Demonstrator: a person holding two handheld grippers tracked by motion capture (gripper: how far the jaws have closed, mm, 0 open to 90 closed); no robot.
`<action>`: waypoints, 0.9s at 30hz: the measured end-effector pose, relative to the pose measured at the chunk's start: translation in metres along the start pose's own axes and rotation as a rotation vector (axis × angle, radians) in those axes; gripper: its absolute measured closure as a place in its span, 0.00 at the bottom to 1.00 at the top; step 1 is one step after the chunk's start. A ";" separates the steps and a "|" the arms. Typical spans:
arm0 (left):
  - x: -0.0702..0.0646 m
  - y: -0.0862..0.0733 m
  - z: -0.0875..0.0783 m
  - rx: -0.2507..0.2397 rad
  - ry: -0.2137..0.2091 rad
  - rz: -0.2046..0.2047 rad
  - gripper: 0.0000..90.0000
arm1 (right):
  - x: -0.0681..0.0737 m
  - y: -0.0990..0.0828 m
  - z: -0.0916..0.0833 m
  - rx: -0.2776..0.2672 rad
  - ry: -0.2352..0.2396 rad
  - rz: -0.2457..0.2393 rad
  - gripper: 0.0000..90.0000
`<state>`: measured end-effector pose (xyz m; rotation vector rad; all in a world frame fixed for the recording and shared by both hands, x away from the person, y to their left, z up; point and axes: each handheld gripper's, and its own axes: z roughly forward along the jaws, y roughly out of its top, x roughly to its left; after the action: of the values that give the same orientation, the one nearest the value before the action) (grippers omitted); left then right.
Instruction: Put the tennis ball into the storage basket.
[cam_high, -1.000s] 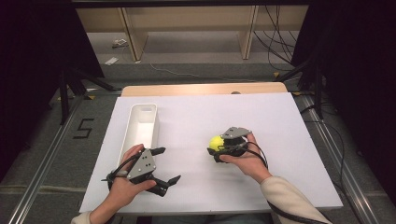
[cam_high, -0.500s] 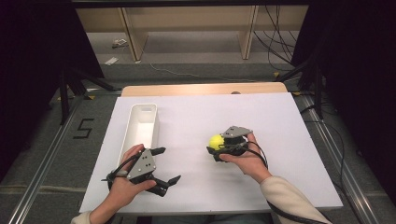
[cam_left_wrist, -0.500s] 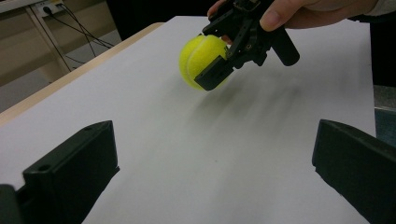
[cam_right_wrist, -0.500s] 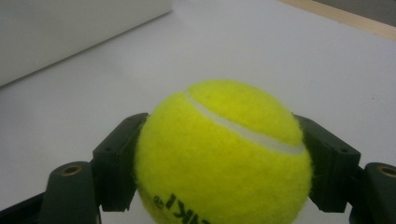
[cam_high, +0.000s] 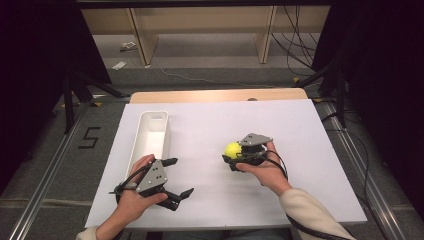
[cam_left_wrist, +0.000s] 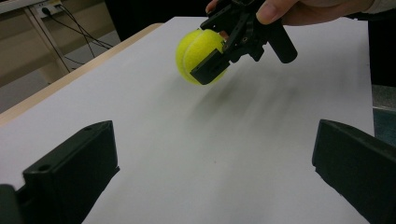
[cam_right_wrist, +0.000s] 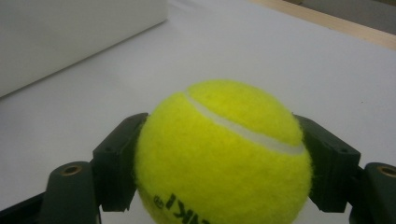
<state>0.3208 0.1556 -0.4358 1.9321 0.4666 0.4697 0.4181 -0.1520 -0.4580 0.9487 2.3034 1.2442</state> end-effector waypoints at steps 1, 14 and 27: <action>0.000 0.000 0.000 0.000 0.000 0.000 0.00 | 0.000 0.000 0.000 0.000 0.000 0.001 0.29; 0.001 0.000 0.002 0.001 -0.004 0.001 0.00 | -0.001 0.004 -0.005 -0.027 -0.003 0.021 0.29; 0.002 -0.001 0.001 0.000 0.000 -0.001 0.00 | -0.001 0.010 -0.006 -0.048 -0.004 0.022 0.29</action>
<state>0.3229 0.1559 -0.4366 1.9318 0.4673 0.4688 0.4190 -0.1526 -0.4466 0.9610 2.2561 1.2990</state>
